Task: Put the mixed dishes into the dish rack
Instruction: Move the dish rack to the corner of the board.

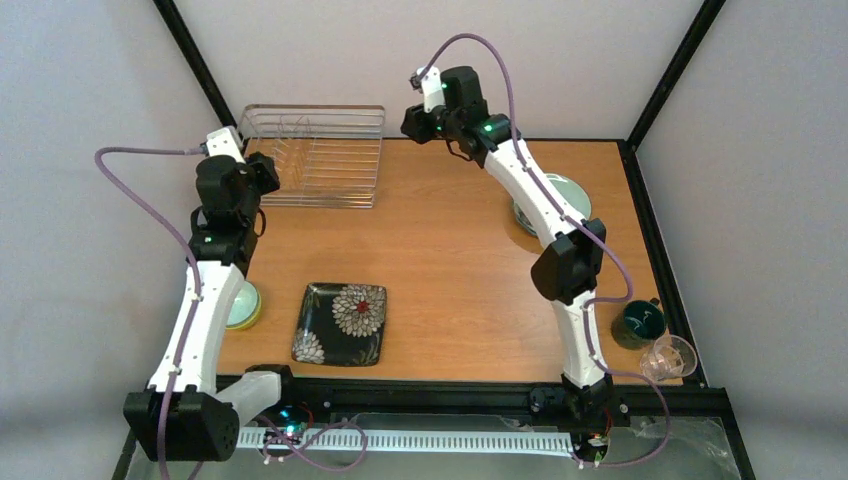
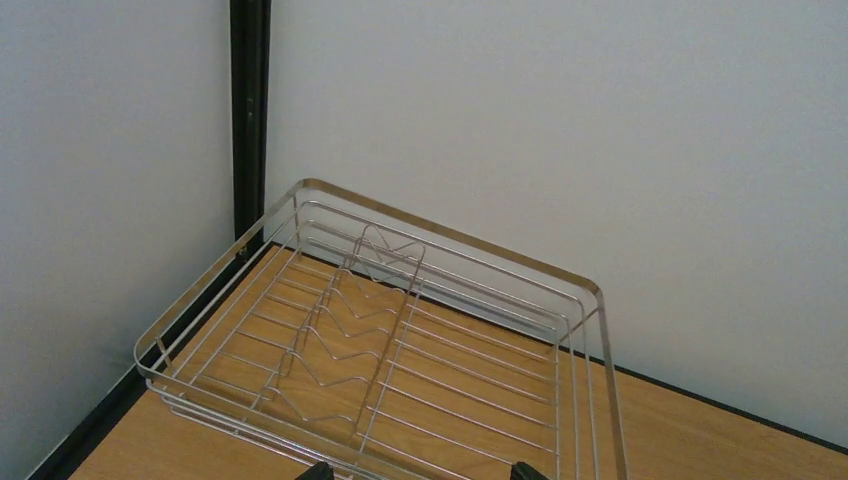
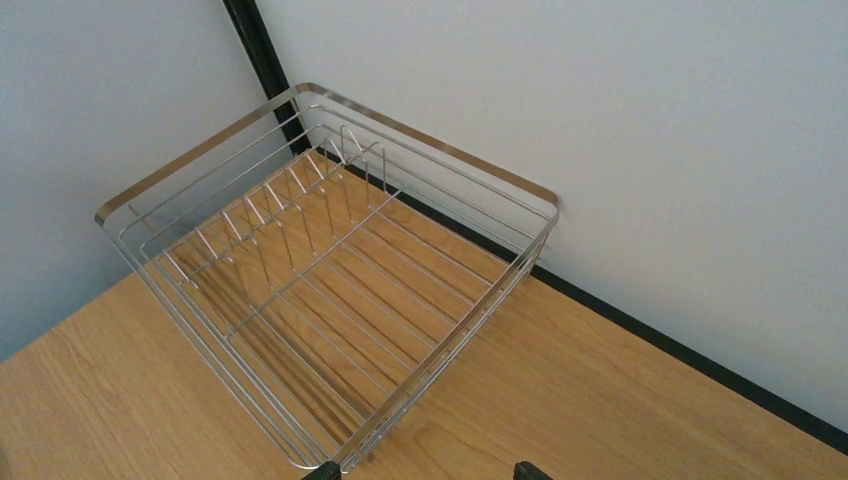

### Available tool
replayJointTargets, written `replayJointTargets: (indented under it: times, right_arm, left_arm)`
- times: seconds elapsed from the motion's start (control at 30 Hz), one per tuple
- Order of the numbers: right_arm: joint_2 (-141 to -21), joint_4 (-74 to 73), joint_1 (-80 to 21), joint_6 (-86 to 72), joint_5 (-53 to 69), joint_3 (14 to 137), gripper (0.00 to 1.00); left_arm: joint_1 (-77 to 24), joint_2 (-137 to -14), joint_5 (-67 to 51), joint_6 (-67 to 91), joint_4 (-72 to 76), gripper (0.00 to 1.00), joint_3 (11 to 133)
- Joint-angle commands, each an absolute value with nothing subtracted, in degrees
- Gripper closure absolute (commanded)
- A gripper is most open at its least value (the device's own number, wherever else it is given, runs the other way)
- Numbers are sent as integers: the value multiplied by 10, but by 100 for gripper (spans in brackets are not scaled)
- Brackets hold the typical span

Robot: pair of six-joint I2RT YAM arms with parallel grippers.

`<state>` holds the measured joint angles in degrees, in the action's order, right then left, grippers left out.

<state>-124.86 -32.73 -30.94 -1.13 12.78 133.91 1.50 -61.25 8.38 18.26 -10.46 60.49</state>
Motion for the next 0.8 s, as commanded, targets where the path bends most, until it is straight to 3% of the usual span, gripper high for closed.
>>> replayJointTargets:
  times: [0.0,0.77]
  right_arm:
    - [-1275,-332,-325,-20,129,1362,0]
    - [-1410,-307,-365,-133,66,1409,1]
  left_arm:
    - [12,-625,114,167,-123,0,634]
    - [13,-614,107,204,-121,0,598]
